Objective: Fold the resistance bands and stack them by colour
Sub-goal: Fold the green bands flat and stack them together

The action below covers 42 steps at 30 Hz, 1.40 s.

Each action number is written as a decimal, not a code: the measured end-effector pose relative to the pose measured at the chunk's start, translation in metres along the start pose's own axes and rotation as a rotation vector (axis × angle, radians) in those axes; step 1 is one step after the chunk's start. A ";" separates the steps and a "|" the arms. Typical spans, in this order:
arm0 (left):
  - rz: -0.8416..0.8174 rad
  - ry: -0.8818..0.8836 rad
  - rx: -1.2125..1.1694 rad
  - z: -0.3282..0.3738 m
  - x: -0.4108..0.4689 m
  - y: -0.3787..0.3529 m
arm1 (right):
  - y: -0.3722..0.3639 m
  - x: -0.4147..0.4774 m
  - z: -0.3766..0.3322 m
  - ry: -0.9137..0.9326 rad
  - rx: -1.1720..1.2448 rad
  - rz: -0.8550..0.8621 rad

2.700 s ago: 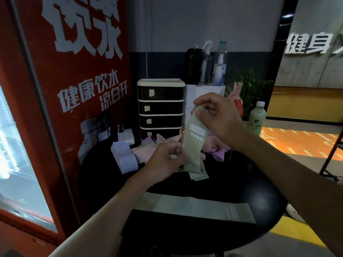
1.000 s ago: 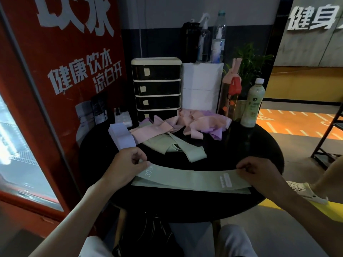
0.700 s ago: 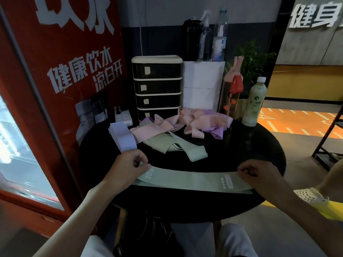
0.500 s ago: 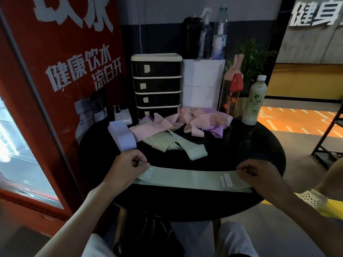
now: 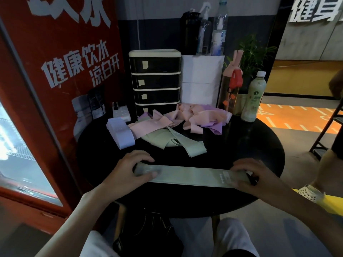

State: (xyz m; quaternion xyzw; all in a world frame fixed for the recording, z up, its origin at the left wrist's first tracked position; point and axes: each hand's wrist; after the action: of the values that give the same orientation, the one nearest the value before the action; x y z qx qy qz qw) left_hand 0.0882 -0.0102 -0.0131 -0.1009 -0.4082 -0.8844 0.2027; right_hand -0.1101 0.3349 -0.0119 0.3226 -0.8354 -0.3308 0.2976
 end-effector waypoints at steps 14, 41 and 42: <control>-0.098 -0.022 -0.002 -0.011 -0.001 0.007 | 0.000 -0.001 0.003 0.029 0.032 -0.043; -0.068 -0.097 0.314 0.036 0.030 -0.052 | -0.061 0.131 -0.054 -0.066 -0.233 0.088; -0.065 -0.099 0.312 0.035 0.030 -0.052 | -0.062 0.133 -0.053 -0.066 -0.226 0.089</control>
State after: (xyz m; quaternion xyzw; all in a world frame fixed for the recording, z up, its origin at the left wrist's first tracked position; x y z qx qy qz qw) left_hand 0.0392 0.0392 -0.0156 -0.0983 -0.5532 -0.8102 0.1669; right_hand -0.1326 0.1823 0.0117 0.2388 -0.8157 -0.4197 0.3186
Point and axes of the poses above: each hand's wrist, its own x-axis towards the middle knuckle, its own y-axis out of the back of the hand, z = x × y, and after that the axes turned 2 degrees about x, right-handed
